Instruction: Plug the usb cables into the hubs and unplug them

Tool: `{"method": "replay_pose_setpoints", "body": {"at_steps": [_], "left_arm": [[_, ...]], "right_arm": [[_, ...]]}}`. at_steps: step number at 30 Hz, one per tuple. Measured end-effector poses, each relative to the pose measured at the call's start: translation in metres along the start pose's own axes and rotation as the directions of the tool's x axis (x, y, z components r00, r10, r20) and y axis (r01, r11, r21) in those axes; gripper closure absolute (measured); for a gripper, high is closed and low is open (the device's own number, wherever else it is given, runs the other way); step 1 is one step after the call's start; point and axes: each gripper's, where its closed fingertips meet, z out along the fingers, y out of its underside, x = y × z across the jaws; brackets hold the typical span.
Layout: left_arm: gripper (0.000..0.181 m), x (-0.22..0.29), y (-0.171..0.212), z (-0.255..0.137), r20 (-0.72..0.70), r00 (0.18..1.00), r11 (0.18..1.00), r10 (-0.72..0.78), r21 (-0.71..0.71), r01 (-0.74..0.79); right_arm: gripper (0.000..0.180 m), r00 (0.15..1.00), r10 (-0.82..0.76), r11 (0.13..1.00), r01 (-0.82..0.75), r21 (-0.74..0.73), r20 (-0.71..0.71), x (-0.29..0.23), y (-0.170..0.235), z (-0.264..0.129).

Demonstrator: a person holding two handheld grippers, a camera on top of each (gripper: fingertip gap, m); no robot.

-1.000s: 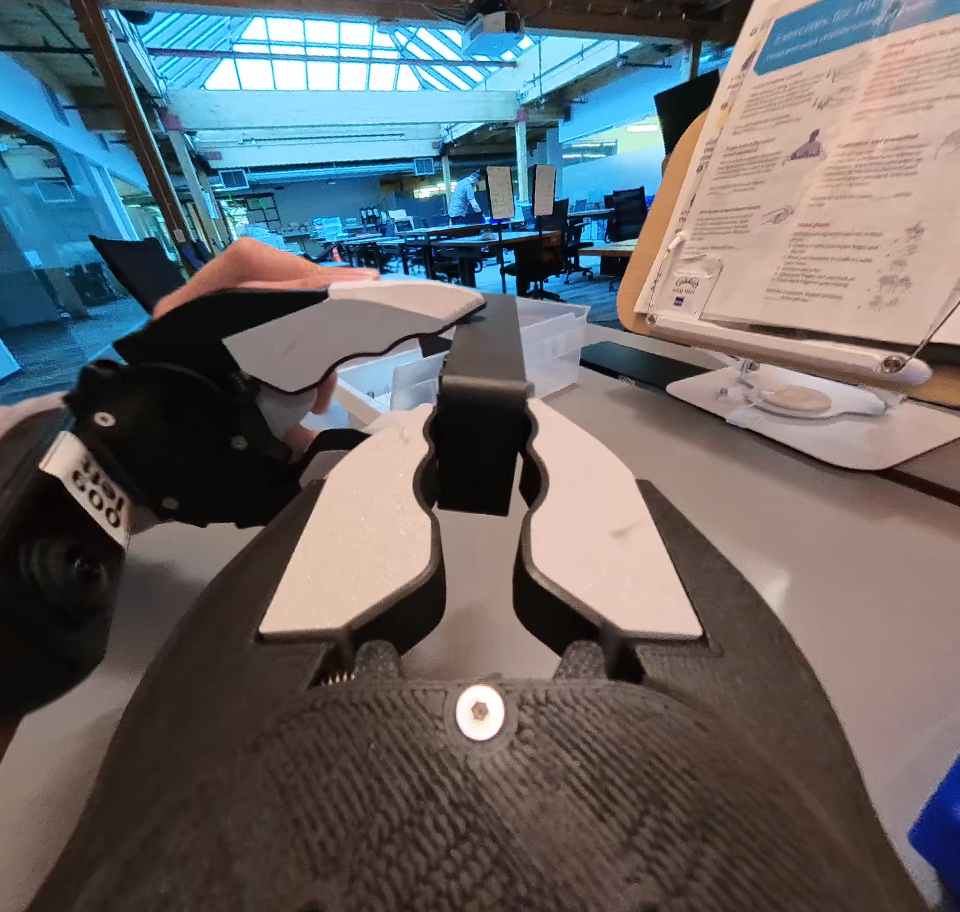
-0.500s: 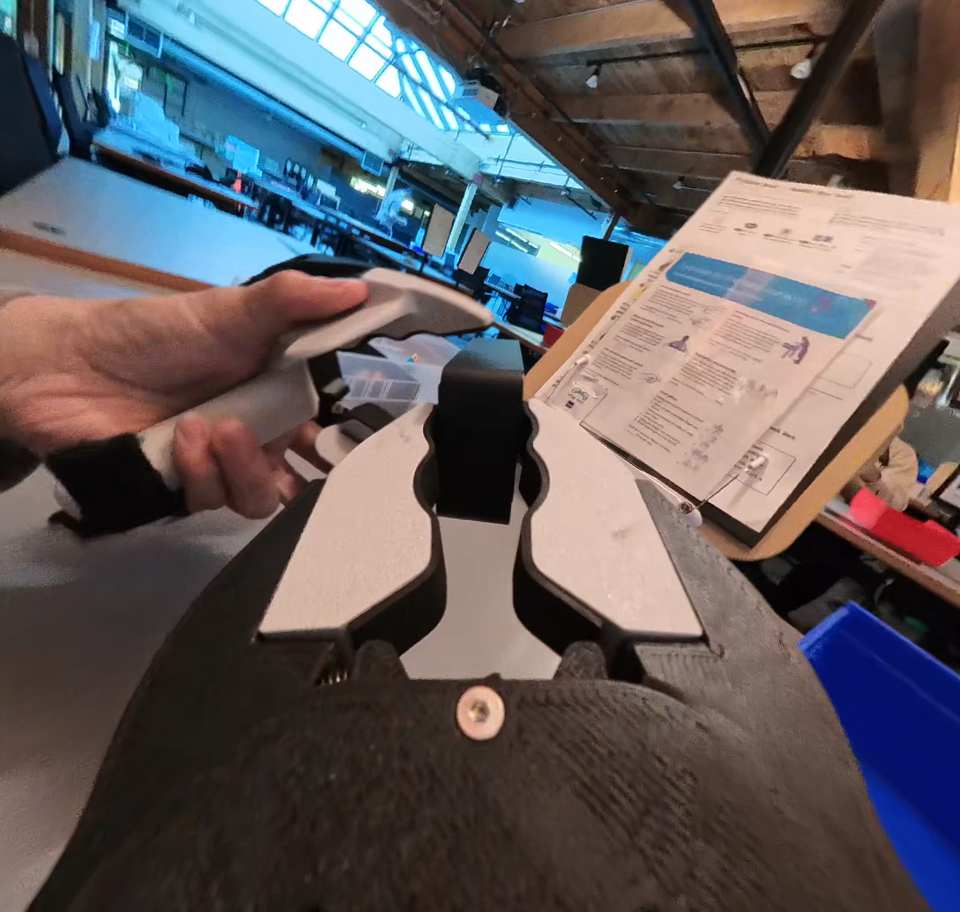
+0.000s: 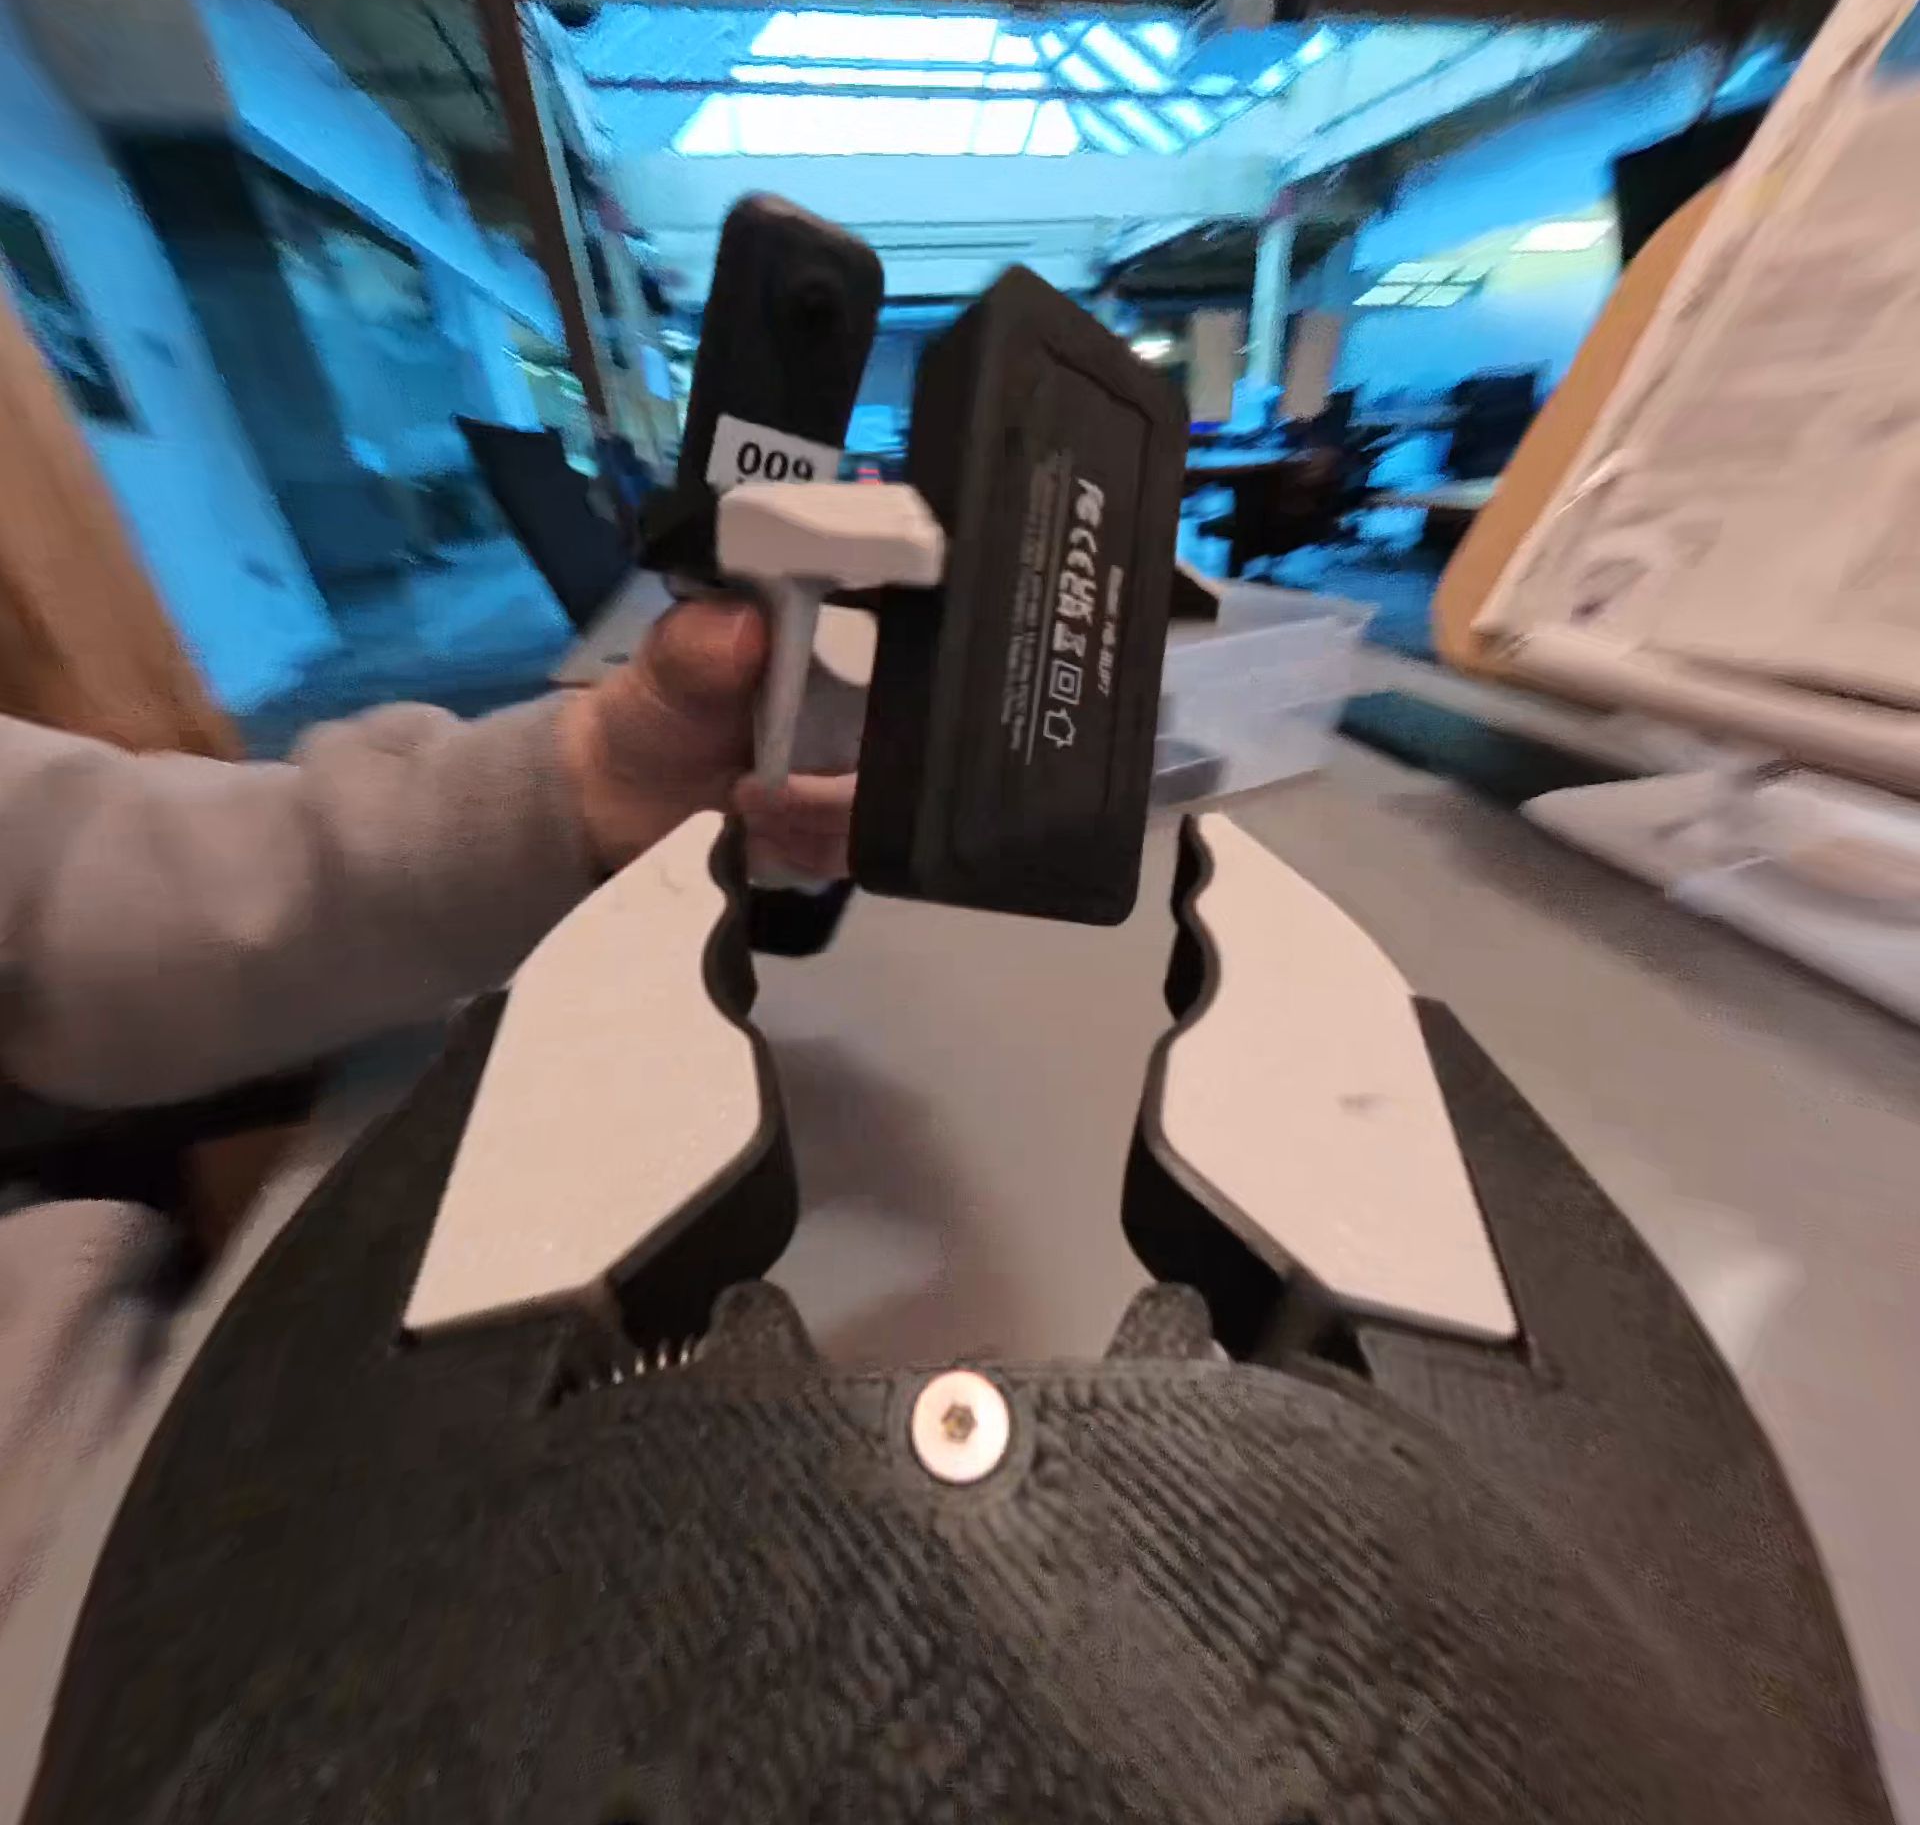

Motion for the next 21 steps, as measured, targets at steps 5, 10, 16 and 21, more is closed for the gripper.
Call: {"method": "replay_pose_setpoints", "body": {"at_steps": [5,10,16,21], "left_arm": [[0.119,0.031,0.017,0.004,-0.184,0.951,0.947,0.247,-0.161,-0.277],[0.12,0.035,0.031,0.004,-0.222,0.918,0.901,0.328,-0.219,-0.374],[0.118,0.032,0.021,0.008,-0.15,0.938,0.925,0.314,-0.177,-0.337],[0.111,0.025,0.033,0.008,-0.114,0.933,0.907,0.343,-0.219,-0.36]], "right_arm": [[0.114,0.986,0.092,0.995,-0.086,-0.052,0.139,-0.018,0.01,0.004],[0.123,0.994,-0.021,0.989,0.037,-0.142,0.109,-0.014,0.022,0.002],[0.123,0.998,-0.07,0.996,0.07,-0.056,0.012,-0.001,0.005,-0.002],[0.123,0.998,-0.045,0.997,0.047,-0.053,0.044,-0.002,0.006,-0.005]]}}
